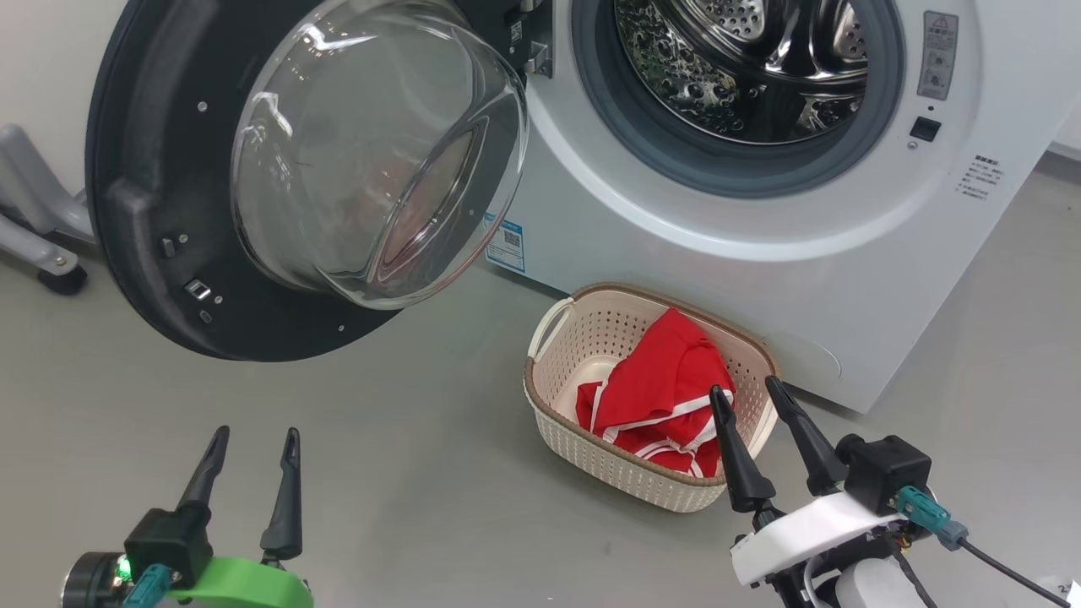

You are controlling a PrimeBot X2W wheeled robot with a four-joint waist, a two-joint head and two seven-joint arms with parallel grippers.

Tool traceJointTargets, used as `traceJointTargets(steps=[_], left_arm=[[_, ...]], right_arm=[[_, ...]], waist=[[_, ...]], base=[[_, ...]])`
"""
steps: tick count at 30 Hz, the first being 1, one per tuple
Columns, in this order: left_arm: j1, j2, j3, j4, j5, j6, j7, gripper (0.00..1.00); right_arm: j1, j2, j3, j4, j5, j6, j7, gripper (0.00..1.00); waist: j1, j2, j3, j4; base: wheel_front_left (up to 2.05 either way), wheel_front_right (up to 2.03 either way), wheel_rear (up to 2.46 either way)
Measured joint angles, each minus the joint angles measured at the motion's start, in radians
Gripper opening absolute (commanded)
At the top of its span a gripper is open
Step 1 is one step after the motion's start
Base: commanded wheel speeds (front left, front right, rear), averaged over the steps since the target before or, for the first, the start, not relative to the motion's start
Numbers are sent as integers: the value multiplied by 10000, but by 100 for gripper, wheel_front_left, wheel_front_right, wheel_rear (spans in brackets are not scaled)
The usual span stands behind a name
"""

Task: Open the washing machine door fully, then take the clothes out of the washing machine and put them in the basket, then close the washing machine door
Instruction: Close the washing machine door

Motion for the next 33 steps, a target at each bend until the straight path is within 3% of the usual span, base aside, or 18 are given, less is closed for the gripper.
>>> traceJointTargets(steps=[33], left_arm=[[542,33,284,-859,-59,155,0,100]], right_arm=[[-611,-10,435,514,414,0,0,100]], waist=[[1,0,-54,215]], base=[[0,0,0]])
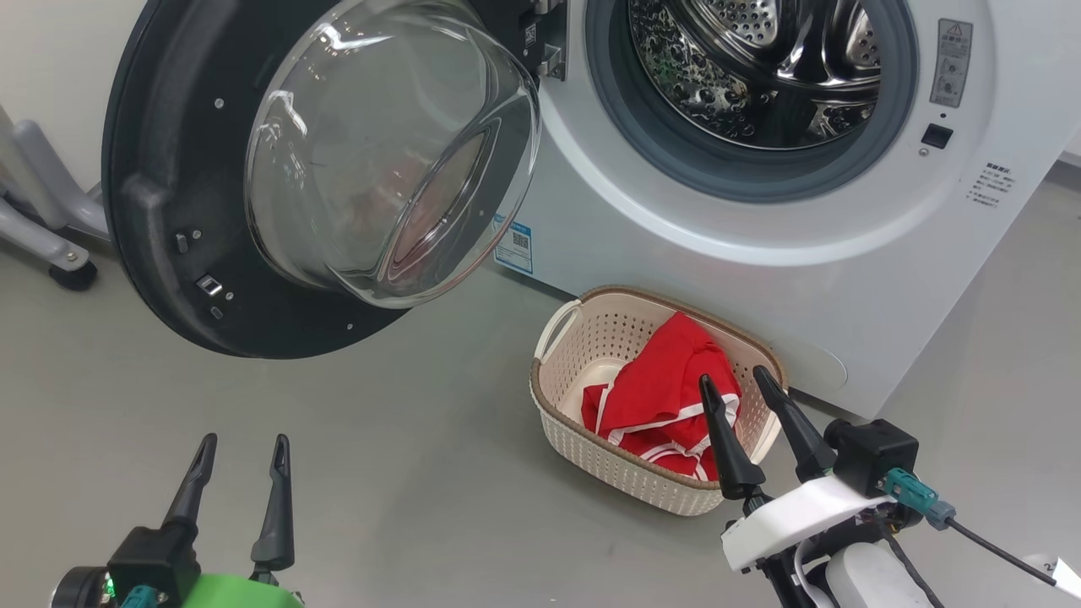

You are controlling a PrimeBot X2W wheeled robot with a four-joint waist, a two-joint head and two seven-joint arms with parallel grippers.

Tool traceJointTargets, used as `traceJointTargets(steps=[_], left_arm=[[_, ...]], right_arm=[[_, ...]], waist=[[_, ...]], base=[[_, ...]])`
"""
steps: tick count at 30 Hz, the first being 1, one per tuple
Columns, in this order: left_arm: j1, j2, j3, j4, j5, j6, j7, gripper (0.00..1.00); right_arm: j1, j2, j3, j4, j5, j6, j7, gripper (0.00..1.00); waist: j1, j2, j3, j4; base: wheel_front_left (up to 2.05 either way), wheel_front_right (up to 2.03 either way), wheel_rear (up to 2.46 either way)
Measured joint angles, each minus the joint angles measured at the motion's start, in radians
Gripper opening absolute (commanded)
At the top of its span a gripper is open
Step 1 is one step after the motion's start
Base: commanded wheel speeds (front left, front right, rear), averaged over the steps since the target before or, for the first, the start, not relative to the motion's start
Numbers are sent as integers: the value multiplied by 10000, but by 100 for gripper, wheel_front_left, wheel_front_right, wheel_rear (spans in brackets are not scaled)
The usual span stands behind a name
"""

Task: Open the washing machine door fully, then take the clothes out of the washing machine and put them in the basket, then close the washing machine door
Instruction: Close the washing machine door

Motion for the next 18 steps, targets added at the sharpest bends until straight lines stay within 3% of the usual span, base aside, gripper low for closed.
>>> traceJointTargets(steps=[18], left_arm=[[202,63,-4,-73,2,0,0,100]], right_arm=[[-1,4,44,92,23,-2,0,100]], waist=[[0,0,-147,-47]], base=[[0,0,0]])
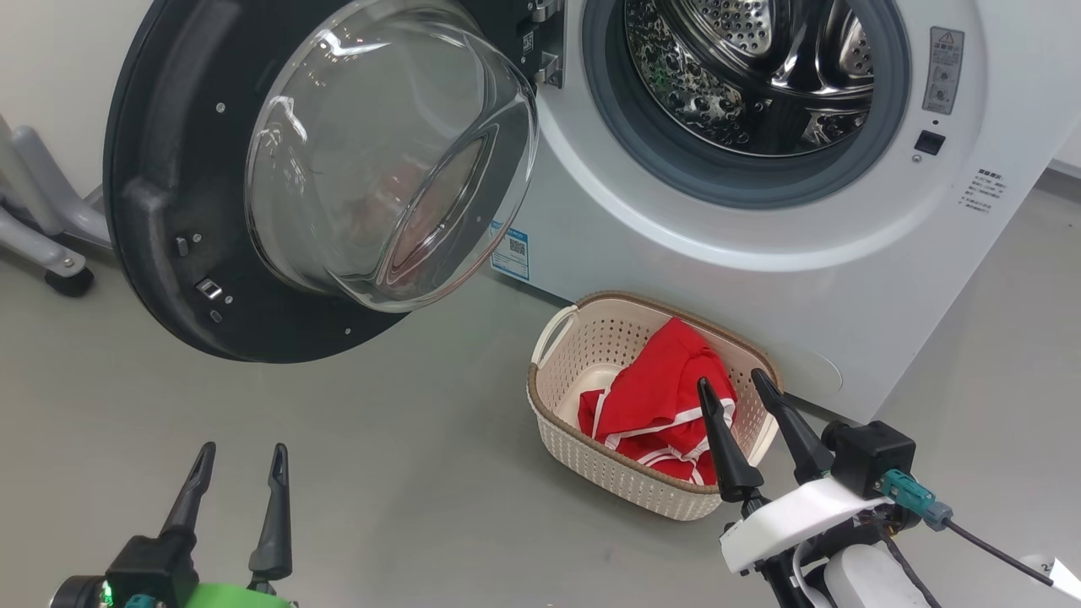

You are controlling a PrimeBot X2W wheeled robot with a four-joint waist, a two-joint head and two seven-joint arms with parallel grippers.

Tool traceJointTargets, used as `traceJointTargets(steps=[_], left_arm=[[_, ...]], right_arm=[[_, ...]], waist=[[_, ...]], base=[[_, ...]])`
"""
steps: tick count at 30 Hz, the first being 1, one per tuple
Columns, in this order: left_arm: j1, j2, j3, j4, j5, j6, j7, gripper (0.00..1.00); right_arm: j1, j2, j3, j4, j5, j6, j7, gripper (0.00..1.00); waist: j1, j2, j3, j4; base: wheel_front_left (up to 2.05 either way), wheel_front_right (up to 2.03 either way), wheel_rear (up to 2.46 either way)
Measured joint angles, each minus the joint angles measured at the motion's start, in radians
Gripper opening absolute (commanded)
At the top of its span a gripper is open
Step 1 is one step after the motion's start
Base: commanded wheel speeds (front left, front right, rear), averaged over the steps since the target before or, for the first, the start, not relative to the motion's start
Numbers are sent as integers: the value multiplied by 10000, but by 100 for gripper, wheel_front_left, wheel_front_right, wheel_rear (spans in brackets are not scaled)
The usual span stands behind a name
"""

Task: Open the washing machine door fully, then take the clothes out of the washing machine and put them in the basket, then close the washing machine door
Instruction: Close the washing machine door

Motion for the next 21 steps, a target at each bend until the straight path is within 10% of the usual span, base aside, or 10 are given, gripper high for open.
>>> traceJointTargets(steps=[21], left_arm=[[25,75,2,-190,-2,6,0,100]], right_arm=[[0,2,-6,2,4,2,0,100]], waist=[[0,0,-38,-24]], base=[[0,0,0]])
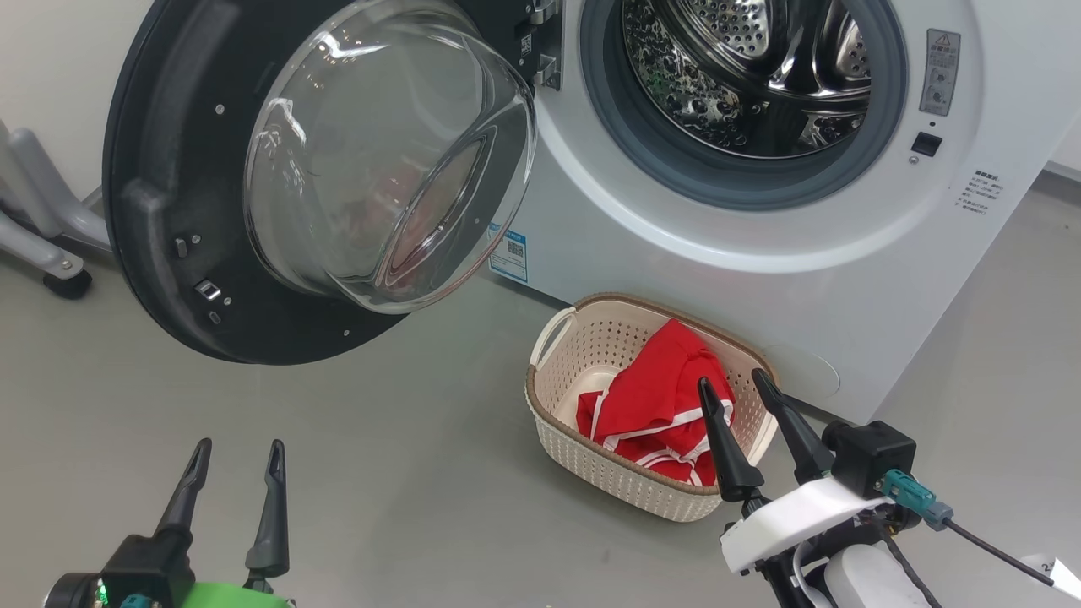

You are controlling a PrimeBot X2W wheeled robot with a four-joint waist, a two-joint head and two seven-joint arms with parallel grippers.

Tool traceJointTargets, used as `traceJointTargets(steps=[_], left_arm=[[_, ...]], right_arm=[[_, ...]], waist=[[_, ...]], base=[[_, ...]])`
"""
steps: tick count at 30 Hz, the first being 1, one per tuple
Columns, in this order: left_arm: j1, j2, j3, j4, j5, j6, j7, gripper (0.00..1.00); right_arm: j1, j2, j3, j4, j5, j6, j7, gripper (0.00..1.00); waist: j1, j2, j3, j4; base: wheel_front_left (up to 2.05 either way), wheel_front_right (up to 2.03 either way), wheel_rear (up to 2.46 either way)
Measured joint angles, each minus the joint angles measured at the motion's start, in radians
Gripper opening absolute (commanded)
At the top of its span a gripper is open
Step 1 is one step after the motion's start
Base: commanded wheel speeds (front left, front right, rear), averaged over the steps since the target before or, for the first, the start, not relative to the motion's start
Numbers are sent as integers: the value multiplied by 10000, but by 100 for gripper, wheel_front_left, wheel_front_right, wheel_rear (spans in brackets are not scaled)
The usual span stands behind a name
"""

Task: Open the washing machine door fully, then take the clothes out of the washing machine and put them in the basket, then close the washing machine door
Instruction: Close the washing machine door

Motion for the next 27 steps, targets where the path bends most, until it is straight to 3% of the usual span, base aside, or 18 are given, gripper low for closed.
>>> traceJointTargets(steps=[6,8,21,27], left_arm=[[1,2,4,-19,0,50,0,100],[3,17,-8,-21,17,52,15,0],[6,21,31,-207,-19,56,42,0],[-101,-54,571,-848,-658,56,42,0]], right_arm=[[0,0,-33,2,13,-2,0,100],[0,0,-50,2,25,0,-2,100],[1,-46,-221,-75,50,0,-2,100],[1,-207,-280,-167,-46,0,0,100]], waist=[[0,0,-6,-4],[0,0,-7,-5],[0,0,275,1],[0,0,618,31]], base=[[0,0,0],[0,0,0],[0,0,0],[0,0,0]])
